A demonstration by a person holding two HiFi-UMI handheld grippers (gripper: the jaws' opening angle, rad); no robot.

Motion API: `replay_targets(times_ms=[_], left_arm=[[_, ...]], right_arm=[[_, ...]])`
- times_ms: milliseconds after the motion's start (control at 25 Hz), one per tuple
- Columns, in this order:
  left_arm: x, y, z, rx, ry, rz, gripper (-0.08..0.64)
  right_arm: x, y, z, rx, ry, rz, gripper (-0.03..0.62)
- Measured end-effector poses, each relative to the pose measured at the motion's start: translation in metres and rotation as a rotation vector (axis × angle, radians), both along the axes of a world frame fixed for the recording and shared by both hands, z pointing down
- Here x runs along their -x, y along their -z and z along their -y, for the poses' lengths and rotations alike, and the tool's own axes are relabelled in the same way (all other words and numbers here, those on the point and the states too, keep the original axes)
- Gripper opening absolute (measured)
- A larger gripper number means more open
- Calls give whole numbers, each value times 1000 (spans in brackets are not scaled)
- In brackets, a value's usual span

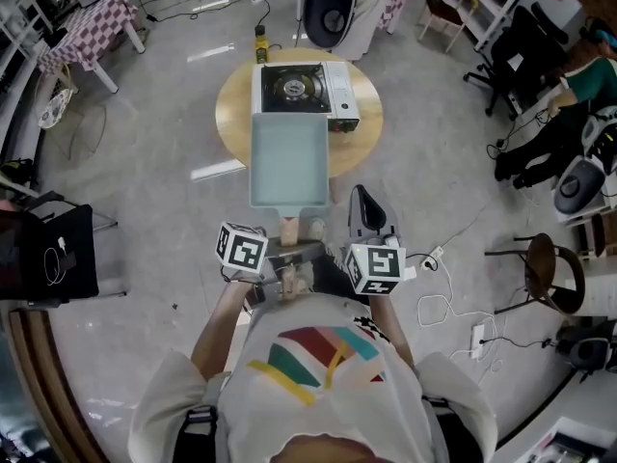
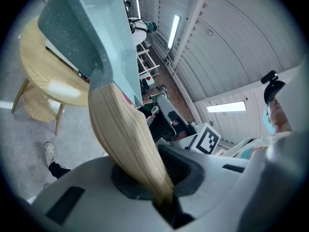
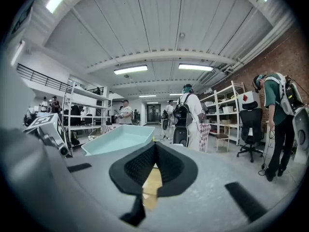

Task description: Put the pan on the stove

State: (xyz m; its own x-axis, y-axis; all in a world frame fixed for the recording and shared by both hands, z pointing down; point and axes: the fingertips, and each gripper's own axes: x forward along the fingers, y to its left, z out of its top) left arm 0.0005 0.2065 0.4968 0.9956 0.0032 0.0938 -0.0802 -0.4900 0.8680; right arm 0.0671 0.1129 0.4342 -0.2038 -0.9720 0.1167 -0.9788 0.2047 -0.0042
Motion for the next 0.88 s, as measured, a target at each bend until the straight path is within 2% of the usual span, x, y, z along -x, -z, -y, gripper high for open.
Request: replay_targets(times_ms=[240,480,880], left_arm=[[-4,6,16,4,-7,-23,14],[-8,-3,32,-20,-9,16,14],[-11,-3,70,-39,-11,29,15]], right_arm=[[-6,-9,16,28,-5,8,-5],[-5,-20,34,55,8,15,-6],[9,-24,82,81,64,16,-6]])
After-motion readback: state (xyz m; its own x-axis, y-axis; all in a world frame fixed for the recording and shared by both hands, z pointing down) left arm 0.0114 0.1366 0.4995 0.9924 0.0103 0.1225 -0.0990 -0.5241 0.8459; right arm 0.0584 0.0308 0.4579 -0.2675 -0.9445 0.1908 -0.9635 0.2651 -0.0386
